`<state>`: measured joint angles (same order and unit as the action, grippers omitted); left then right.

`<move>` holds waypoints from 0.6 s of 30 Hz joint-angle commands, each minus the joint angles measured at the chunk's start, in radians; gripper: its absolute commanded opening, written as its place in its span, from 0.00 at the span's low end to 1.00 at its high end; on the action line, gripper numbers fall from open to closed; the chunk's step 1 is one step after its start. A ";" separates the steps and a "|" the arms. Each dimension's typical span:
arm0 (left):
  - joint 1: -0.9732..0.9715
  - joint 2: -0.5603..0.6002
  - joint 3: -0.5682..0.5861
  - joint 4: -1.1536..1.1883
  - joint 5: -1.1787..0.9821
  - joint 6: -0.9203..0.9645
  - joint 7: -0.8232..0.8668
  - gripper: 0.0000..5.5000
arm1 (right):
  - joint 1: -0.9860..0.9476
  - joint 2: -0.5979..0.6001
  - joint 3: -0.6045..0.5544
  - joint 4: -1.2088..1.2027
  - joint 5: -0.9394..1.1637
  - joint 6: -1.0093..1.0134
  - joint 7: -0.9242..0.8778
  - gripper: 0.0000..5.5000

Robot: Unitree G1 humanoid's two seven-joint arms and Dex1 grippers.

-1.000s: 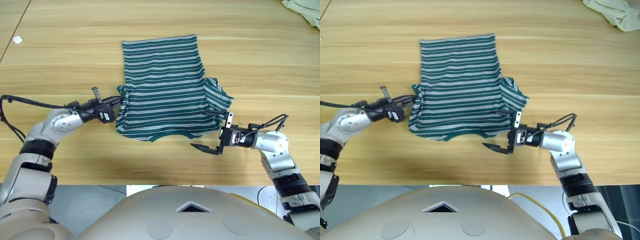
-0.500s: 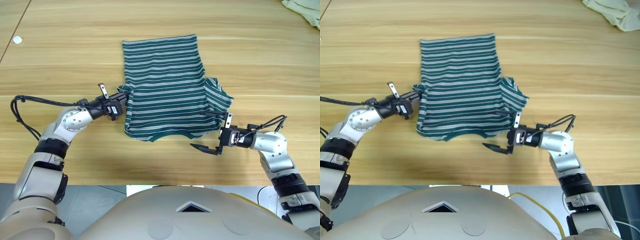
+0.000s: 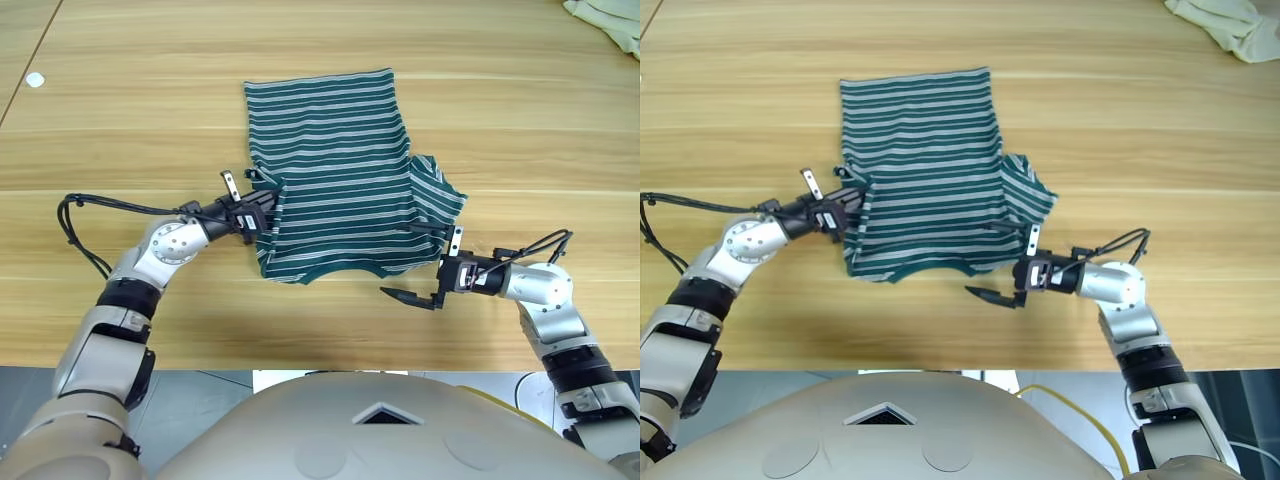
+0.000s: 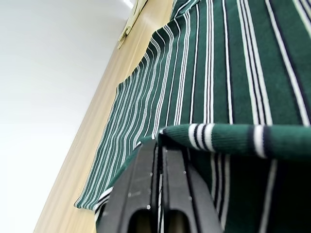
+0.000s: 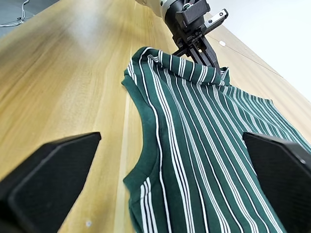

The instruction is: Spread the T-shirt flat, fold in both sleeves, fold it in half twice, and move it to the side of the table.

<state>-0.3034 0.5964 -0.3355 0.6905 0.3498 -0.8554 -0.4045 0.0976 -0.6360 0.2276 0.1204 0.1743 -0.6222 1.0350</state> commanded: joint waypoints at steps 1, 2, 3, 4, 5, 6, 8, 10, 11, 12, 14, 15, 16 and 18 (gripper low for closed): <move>0.015 -0.006 -0.013 0.007 -0.016 0.037 -0.058 0.00 | -0.012 0.004 0.004 -0.008 -0.008 -0.011 -0.004 0.98; 0.018 -0.007 -0.013 0.005 -0.026 0.043 -0.073 0.00 | -0.012 0.004 0.005 -0.008 -0.009 -0.012 -0.004 0.98; 0.019 -0.008 -0.012 0.003 -0.030 0.044 -0.082 0.05 | -0.011 0.004 0.005 -0.009 -0.009 -0.012 -0.004 0.98; 0.020 -0.010 -0.010 0.002 -0.041 0.049 -0.092 0.05 | -0.011 0.004 0.005 -0.009 -0.009 -0.013 -0.004 0.98; 0.020 -0.012 -0.010 0.001 -0.048 0.051 -0.103 0.09 | -0.011 0.004 0.006 -0.008 -0.008 -0.013 -0.004 0.98; 0.022 -0.013 -0.011 0.000 -0.054 0.051 -0.114 0.11 | -0.012 0.004 0.007 -0.008 -0.008 -0.013 -0.003 0.98; 0.026 -0.012 -0.015 -0.003 -0.056 0.046 -0.131 0.17 | -0.012 0.004 0.007 -0.008 -0.006 -0.013 -0.005 0.98; 0.028 -0.009 -0.017 -0.003 -0.050 0.038 -0.136 0.22 | -0.018 0.007 -0.010 -0.014 0.005 -0.006 -0.019 0.98; 0.028 -0.008 -0.018 -0.001 -0.047 0.035 -0.139 0.25 | -0.026 0.010 -0.024 -0.015 0.014 -0.002 -0.032 0.98; 0.027 -0.008 -0.018 0.002 -0.047 0.034 -0.142 0.28 | -0.037 0.014 -0.043 -0.015 0.026 0.008 -0.049 0.98; 0.024 -0.012 -0.012 0.007 -0.047 0.034 -0.134 0.32 | -0.062 0.025 -0.083 -0.004 0.035 0.017 -0.091 0.98; 0.022 -0.014 -0.010 0.009 -0.047 0.035 -0.131 0.36 | -0.073 0.029 -0.101 -0.001 0.034 0.021 -0.112 0.98; 0.020 -0.015 -0.008 0.009 -0.043 0.034 -0.124 0.39 | -0.098 0.036 -0.133 0.007 0.018 0.034 -0.159 0.98; 0.015 -0.019 -0.007 0.015 -0.034 0.036 -0.109 0.45 | -0.163 0.037 -0.201 0.053 -0.046 0.052 -0.273 0.98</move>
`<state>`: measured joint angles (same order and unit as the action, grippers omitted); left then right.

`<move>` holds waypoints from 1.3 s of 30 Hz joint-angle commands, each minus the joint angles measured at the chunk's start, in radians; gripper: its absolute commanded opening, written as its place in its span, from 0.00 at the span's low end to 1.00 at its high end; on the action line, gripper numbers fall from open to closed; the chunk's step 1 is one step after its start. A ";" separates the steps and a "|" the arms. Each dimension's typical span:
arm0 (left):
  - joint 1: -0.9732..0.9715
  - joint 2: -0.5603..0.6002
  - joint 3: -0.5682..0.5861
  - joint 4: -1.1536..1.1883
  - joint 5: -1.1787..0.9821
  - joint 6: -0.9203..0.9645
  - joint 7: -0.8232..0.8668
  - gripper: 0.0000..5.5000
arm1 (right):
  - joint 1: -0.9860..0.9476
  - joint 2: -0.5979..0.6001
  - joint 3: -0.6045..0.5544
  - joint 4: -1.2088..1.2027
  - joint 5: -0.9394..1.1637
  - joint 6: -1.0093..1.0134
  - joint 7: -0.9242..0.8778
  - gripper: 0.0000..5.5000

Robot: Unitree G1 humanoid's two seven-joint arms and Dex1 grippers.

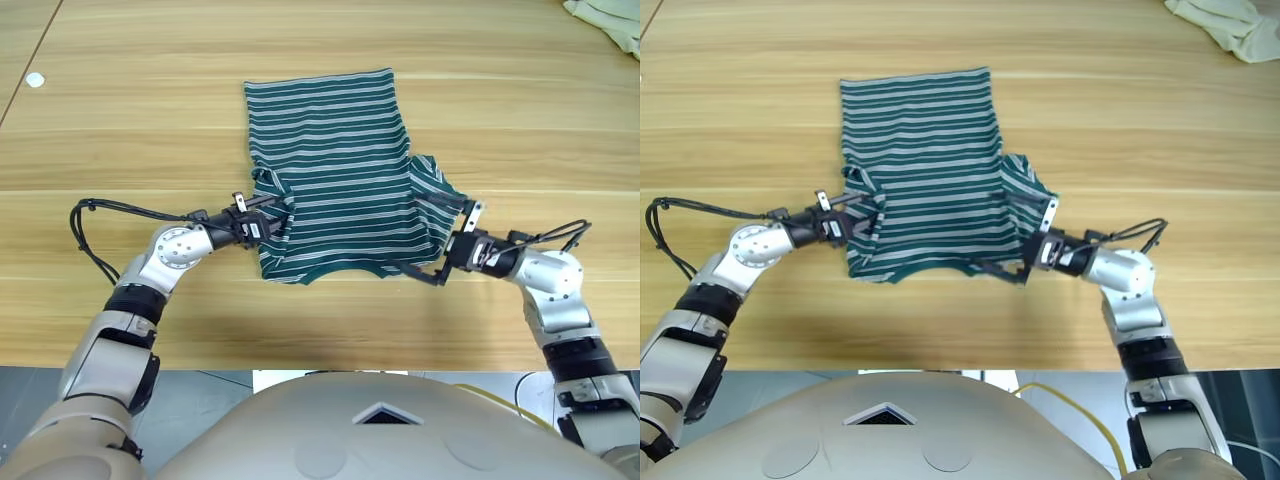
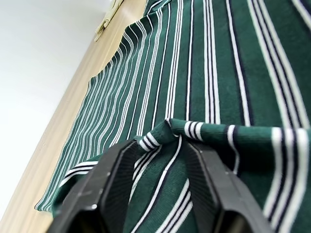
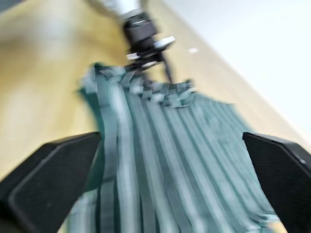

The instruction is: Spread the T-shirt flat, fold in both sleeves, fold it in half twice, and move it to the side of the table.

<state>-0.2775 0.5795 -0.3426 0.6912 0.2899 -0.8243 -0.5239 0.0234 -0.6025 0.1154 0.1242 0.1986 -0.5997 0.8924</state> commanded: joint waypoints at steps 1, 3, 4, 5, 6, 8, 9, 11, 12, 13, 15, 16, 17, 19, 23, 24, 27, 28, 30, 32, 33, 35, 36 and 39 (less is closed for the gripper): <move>-0.015 -0.006 0.002 0.018 0.030 0.005 0.023 0.48 | -0.122 -0.004 -0.122 0.080 -0.125 0.044 -0.204 0.98; -0.021 -0.010 -0.001 0.024 0.040 0.004 0.040 0.53 | -0.166 -0.049 -0.149 0.143 -0.312 0.063 -0.357 0.98; -0.024 -0.013 -0.003 0.026 0.044 0.002 0.050 0.56 | -0.175 -0.080 -0.146 0.168 -0.422 0.069 -0.428 0.98; -0.026 -0.014 -0.004 0.027 0.050 -0.001 0.058 0.58 | -0.171 -0.110 -0.137 0.176 -0.506 0.079 -0.468 0.98; -0.027 -0.016 -0.005 0.029 0.054 -0.004 0.068 0.60 | -0.160 -0.135 -0.128 0.174 -0.567 0.086 -0.490 0.98; -0.033 -0.022 -0.006 0.035 0.064 -0.008 0.084 0.65 | -0.115 -0.191 -0.097 0.156 -0.682 0.107 -0.502 0.98; -0.036 -0.025 -0.007 0.039 0.069 -0.009 0.093 0.68 | -0.100 -0.215 -0.080 0.160 -0.728 0.119 -0.507 0.98; -0.041 -0.031 -0.010 0.047 0.077 -0.011 0.104 0.73 | -0.083 -0.243 -0.051 0.171 -0.778 0.142 -0.499 0.98; -0.043 -0.033 -0.011 0.050 0.081 -0.012 0.112 0.75 | -0.075 -0.253 -0.036 0.172 -0.793 0.146 -0.488 0.98; -0.046 -0.035 -0.012 0.054 0.085 -0.014 0.119 0.77 | -0.068 -0.258 -0.023 0.171 -0.800 0.150 -0.479 0.98; -0.054 -0.040 -0.015 0.065 0.094 -0.015 0.129 0.82 | -0.065 -0.262 -0.003 0.171 -0.803 0.153 -0.469 0.98; -0.058 -0.042 -0.016 0.070 0.097 -0.017 0.133 0.84 | -0.066 -0.260 0.012 0.171 -0.798 0.149 -0.457 0.98; -0.061 -0.044 -0.017 0.075 0.101 -0.017 0.138 0.86 | -0.070 -0.256 0.028 0.177 -0.798 0.145 -0.450 0.98; -0.069 -0.048 -0.018 0.084 0.106 -0.021 0.145 0.91 | -0.087 -0.245 0.064 0.211 -0.826 0.152 -0.455 0.98; -0.080 -0.053 -0.021 0.102 0.114 -0.028 0.159 0.97 | -0.144 -0.215 0.124 0.292 -0.864 0.166 -0.493 0.98; -0.081 -0.053 -0.022 0.105 0.116 -0.029 0.162 0.97 | -0.156 -0.211 0.136 0.311 -0.868 0.167 -0.502 0.98; -0.082 -0.052 -0.021 0.110 0.120 -0.035 0.169 0.97 | -0.184 -0.197 0.167 0.351 -0.863 0.157 -0.519 0.98; -0.082 -0.051 -0.020 0.111 0.122 -0.037 0.172 0.97 | -0.192 -0.194 0.176 0.366 -0.860 0.152 -0.525 0.98; -0.081 -0.051 -0.019 0.112 0.125 -0.039 0.175 0.97 | -0.202 -0.192 0.189 0.391 -0.854 0.144 -0.535 0.98; -0.080 -0.049 -0.020 0.111 0.126 -0.041 0.176 0.98 | -0.205 -0.193 0.196 0.408 -0.841 0.131 -0.539 0.95; -0.078 -0.047 -0.020 0.110 0.126 -0.042 0.175 0.98 | -0.205 -0.194 0.198 0.412 -0.835 0.126 -0.540 0.94; -0.075 -0.044 -0.018 0.107 0.125 -0.042 0.176 0.98 | -0.203 -0.194 0.202 0.412 -0.820 0.111 -0.537 0.86; -0.073 -0.043 -0.017 0.105 0.124 -0.042 0.176 0.98 | -0.201 -0.194 0.205 0.411 -0.812 0.103 -0.535 0.83; -0.071 -0.041 -0.016 0.103 0.122 -0.044 0.176 0.98 | -0.195 -0.196 0.209 0.401 -0.793 0.093 -0.531 0.71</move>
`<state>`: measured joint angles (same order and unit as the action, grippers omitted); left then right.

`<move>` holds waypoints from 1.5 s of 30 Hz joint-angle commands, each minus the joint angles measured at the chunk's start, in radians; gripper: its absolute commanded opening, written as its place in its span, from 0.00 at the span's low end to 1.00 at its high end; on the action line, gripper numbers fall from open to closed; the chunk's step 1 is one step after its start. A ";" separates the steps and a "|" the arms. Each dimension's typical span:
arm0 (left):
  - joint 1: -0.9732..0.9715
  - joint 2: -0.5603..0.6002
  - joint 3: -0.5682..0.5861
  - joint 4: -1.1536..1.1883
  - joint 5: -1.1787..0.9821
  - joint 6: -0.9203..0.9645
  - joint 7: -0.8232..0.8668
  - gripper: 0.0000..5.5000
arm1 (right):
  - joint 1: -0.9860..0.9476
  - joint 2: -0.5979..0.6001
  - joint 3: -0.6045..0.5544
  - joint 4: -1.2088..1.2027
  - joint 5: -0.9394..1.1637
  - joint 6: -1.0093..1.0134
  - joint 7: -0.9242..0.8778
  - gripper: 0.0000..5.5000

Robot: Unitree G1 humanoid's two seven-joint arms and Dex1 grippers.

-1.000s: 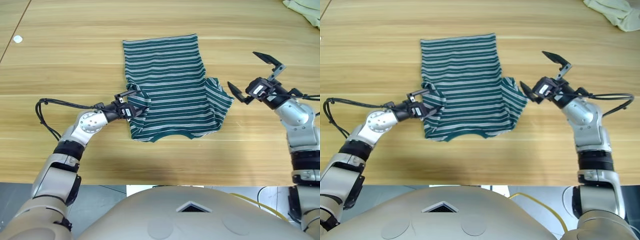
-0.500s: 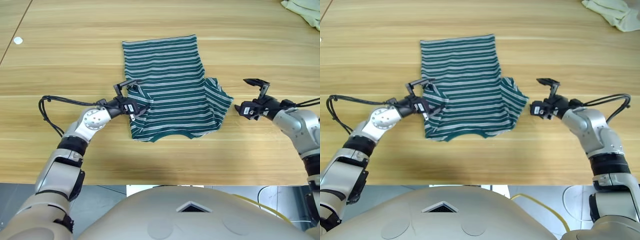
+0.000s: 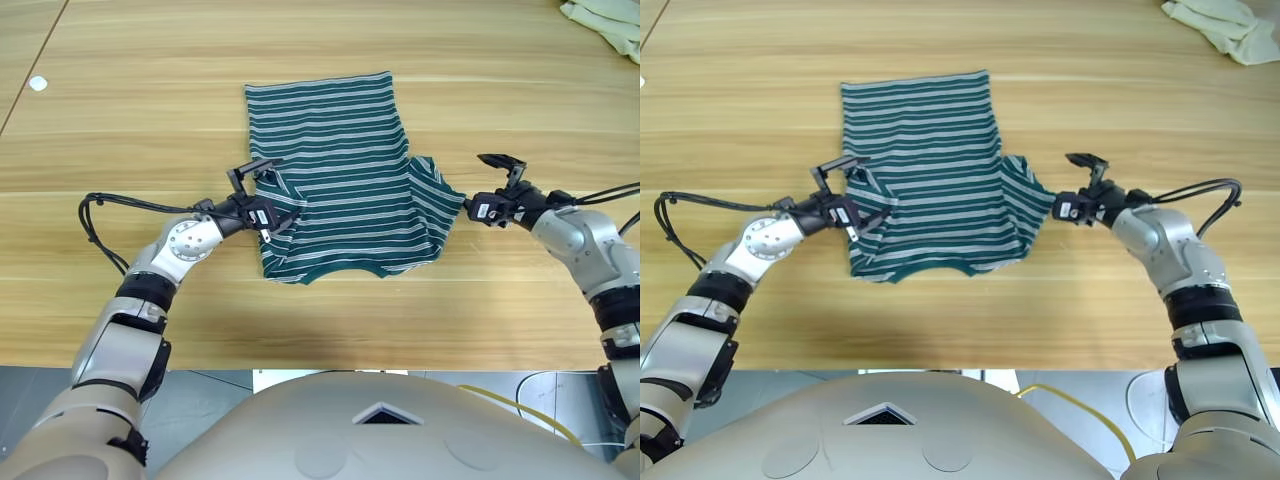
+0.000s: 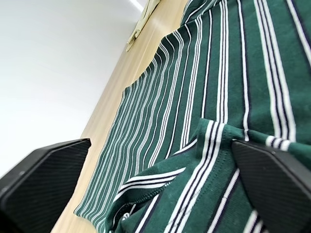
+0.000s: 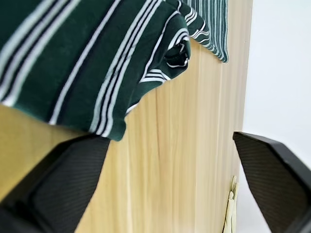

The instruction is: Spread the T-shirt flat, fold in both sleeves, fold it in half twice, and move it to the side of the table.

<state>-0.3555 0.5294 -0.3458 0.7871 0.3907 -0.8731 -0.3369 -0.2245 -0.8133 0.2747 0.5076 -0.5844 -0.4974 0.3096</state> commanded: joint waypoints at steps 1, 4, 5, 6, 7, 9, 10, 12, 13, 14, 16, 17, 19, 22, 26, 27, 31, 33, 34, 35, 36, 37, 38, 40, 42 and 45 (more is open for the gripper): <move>0.008 0.010 -0.013 0.006 0.021 0.005 -0.012 0.98 | 0.053 0.014 0.052 0.017 -0.007 -0.009 0.051 0.66; 0.008 0.011 -0.012 0.005 0.019 0.004 -0.013 0.98 | 0.051 0.013 0.059 0.021 -0.004 -0.008 0.046 0.58; 0.009 0.012 -0.012 0.004 0.018 0.004 -0.013 0.98 | 0.049 0.013 0.061 0.023 -0.004 -0.009 0.045 0.55; 0.009 0.012 -0.011 0.004 0.018 0.005 -0.013 0.98 | 0.048 0.013 0.062 0.025 -0.004 -0.009 0.044 0.51; 0.009 0.012 -0.012 0.004 0.018 0.005 -0.014 0.98 | 0.048 0.013 0.063 0.026 -0.003 -0.009 0.043 0.47; 0.007 0.011 -0.012 0.006 0.018 0.004 -0.014 0.98 | 0.047 0.013 0.065 0.028 -0.001 -0.008 0.040 0.41; 0.007 0.010 -0.012 0.006 0.018 0.004 -0.014 0.98 | 0.046 0.013 0.067 0.031 0.000 -0.008 0.039 0.37; 0.007 0.010 -0.012 0.007 0.019 0.005 -0.012 0.98 | 0.038 0.014 0.070 0.044 -0.001 -0.007 0.031 0.31; 0.007 0.010 -0.012 0.007 0.020 0.005 -0.010 0.98 | 0.033 0.016 0.071 0.053 -0.002 -0.006 0.027 0.27; 0.007 0.010 -0.012 0.008 0.021 0.006 -0.009 0.98 | 0.030 0.017 0.071 0.060 -0.002 -0.005 0.022 0.25; 0.005 0.008 -0.012 0.010 0.022 0.007 -0.008 0.98 | 0.025 0.018 0.072 0.069 -0.002 -0.006 0.016 0.18; 0.004 0.008 -0.012 0.011 0.022 0.006 -0.008 0.98 | 0.023 0.019 0.072 0.072 -0.001 -0.007 0.014 0.15; 0.004 0.007 -0.013 0.011 0.022 0.006 -0.008 0.98 | 0.021 0.019 0.073 0.077 -0.001 -0.011 0.012 0.08; 0.004 0.006 -0.014 0.012 0.022 0.006 -0.008 0.98 | 0.016 0.020 0.073 0.081 0.000 -0.016 0.009 0.00; 0.002 0.004 -0.014 0.013 0.024 0.006 -0.005 0.98 | 0.014 0.020 0.057 0.063 0.008 -0.025 -0.012 0.00; 0.003 0.003 -0.014 0.012 0.024 0.006 -0.005 0.98 | 0.009 0.026 0.044 0.051 0.015 -0.024 -0.028 0.00; 0.003 0.003 -0.015 0.013 0.025 0.004 -0.003 0.98 | 0.010 0.043 -0.004 -0.028 0.082 -0.049 -0.050 0.00; 0.001 0.002 -0.015 0.016 0.025 0.002 -0.002 0.98 | 0.023 0.046 -0.021 -0.066 0.114 -0.062 -0.042 0.00; 0.001 0.002 -0.015 0.016 0.026 0.002 -0.001 0.98 | 0.028 0.048 -0.028 -0.081 0.126 -0.066 -0.039 0.00; 0.002 0.002 -0.014 0.014 0.026 0.002 -0.001 0.98 | 0.033 0.049 -0.033 -0.093 0.136 -0.068 -0.036 0.00; 0.002 0.002 -0.014 0.012 0.025 0.001 -0.001 0.98 | 0.037 0.050 -0.037 -0.103 0.142 -0.069 -0.034 0.00; 0.002 0.002 -0.014 0.011 0.025 0.001 -0.001 0.98 | 0.042 0.051 -0.039 -0.114 0.148 -0.071 -0.031 0.00; 0.002 0.002 -0.015 0.010 0.025 0.001 -0.001 0.98 | 0.048 0.053 -0.041 -0.125 0.152 -0.073 -0.028 0.00; 0.003 0.002 -0.015 0.009 0.025 0.002 -0.001 0.98 | 0.057 0.061 -0.041 -0.160 0.173 -0.078 -0.009 0.00; 0.002 0.001 -0.015 0.011 0.025 0.003 -0.001 0.98 | 0.065 0.069 -0.033 -0.189 0.184 -0.079 0.012 0.00; 0.001 0.000 -0.016 0.010 0.027 0.006 -0.001 0.98 | 0.069 0.091 -0.022 -0.220 0.181 -0.063 0.024 0.00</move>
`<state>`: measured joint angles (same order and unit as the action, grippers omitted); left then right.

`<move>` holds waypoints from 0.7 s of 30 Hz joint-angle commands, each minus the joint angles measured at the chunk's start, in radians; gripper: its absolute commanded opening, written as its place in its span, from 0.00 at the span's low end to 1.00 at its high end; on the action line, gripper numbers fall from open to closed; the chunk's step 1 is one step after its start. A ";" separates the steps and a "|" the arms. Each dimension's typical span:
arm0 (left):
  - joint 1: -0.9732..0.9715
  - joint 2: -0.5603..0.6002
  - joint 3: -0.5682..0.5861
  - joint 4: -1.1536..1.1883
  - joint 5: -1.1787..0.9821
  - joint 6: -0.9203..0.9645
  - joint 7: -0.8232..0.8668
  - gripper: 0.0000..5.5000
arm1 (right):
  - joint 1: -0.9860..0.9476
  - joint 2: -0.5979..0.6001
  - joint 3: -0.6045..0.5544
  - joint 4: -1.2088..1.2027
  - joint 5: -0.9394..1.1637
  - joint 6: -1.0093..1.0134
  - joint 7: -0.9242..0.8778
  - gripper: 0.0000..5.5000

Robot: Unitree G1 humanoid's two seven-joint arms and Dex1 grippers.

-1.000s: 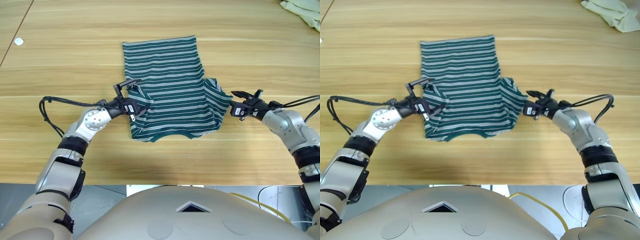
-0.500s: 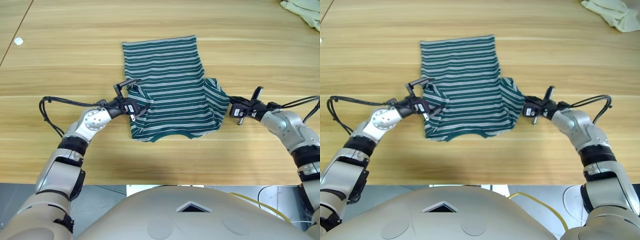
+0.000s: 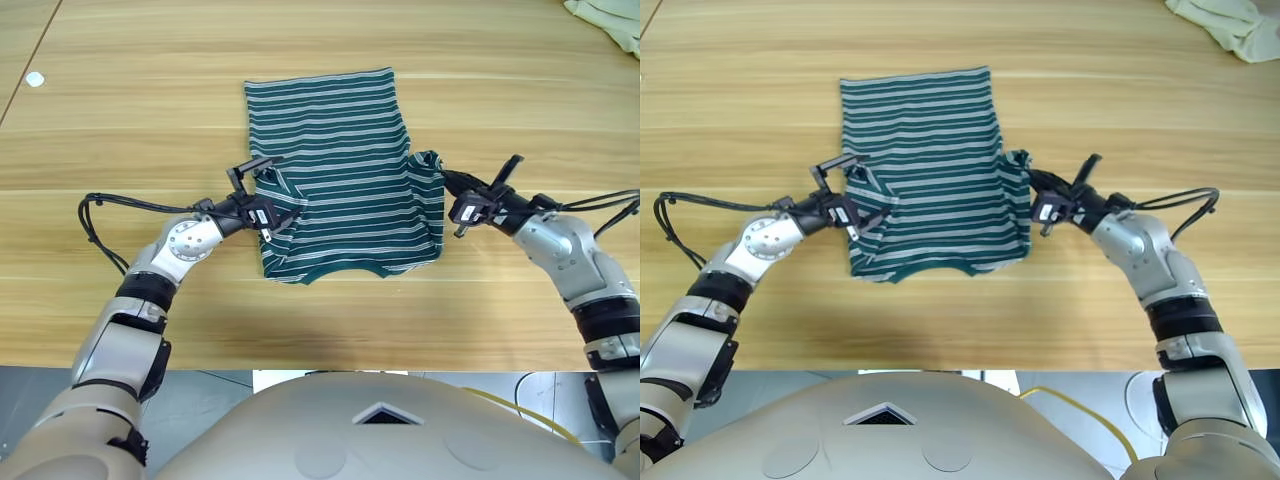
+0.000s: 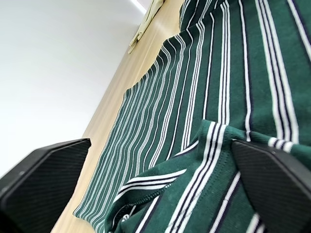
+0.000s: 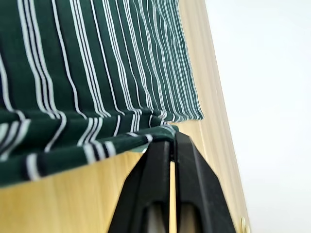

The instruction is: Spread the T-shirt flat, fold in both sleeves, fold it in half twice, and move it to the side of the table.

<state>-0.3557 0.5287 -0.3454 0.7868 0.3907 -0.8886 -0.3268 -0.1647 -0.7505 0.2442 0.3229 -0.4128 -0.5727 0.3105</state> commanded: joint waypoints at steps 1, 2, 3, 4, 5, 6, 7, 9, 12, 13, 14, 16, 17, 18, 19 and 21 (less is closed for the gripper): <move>0.000 0.002 -0.016 0.010 0.026 0.022 -0.012 0.98 | 0.009 0.041 0.009 -0.046 0.000 0.026 0.017 0.00; -0.001 0.003 -0.015 0.010 0.025 0.022 -0.013 0.98 | 0.009 0.052 0.009 -0.052 -0.008 0.035 0.016 0.00; -0.001 0.004 -0.014 0.009 0.024 0.022 -0.013 0.98 | 0.007 0.061 0.011 -0.056 -0.014 0.039 0.017 0.00; 0.000 0.006 -0.012 0.008 0.023 0.022 -0.013 0.98 | 0.004 0.070 0.016 -0.060 -0.019 0.041 0.019 0.00; 0.003 0.008 -0.011 0.006 0.022 0.022 -0.013 0.98 | 0.000 0.083 0.021 -0.066 -0.012 0.044 0.029 0.00; 0.005 0.009 -0.010 0.004 0.021 0.022 -0.013 0.98 | -0.002 0.092 0.024 -0.070 -0.008 0.046 0.036 0.00; 0.006 0.009 -0.011 0.004 0.023 0.022 -0.013 0.98 | -0.004 0.104 0.026 -0.073 0.003 0.051 0.045 0.00; 0.003 0.009 -0.013 0.005 0.025 0.022 -0.013 0.98 | -0.010 0.129 0.031 -0.066 0.002 0.070 0.042 0.00; 0.002 0.008 -0.013 0.008 0.025 0.022 -0.013 0.98 | -0.023 0.168 0.041 -0.045 -0.009 0.100 0.037 0.00; 0.003 0.008 -0.013 0.008 0.025 0.022 -0.014 0.98 | -0.024 0.178 0.047 -0.044 -0.010 0.104 0.040 0.00; 0.004 0.009 -0.014 0.007 0.025 0.022 -0.014 0.98 | -0.024 0.185 0.052 -0.045 -0.014 0.107 0.041 0.00; 0.007 0.008 -0.014 0.003 0.025 0.023 -0.015 0.98 | -0.025 0.197 0.057 -0.042 -0.021 0.118 0.042 0.00; 0.009 0.008 -0.015 0.002 0.026 0.023 -0.015 0.98 | -0.027 0.203 0.059 -0.038 -0.025 0.124 0.039 0.00; 0.010 0.007 -0.015 0.000 0.026 0.023 -0.015 0.98 | -0.030 0.208 0.061 -0.035 -0.028 0.131 0.037 0.00; 0.012 0.007 -0.016 -0.001 0.026 0.023 -0.015 0.98 | -0.032 0.212 0.063 -0.032 -0.031 0.138 0.035 0.00; 0.014 0.007 -0.016 -0.003 0.025 0.023 -0.015 0.98 | -0.036 0.224 0.069 -0.029 -0.038 0.155 0.033 0.00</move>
<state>-0.3546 0.5293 -0.3453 0.7826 0.3906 -0.8864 -0.3277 -0.1768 -0.5429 0.3059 0.2826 -0.4366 -0.4415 0.3467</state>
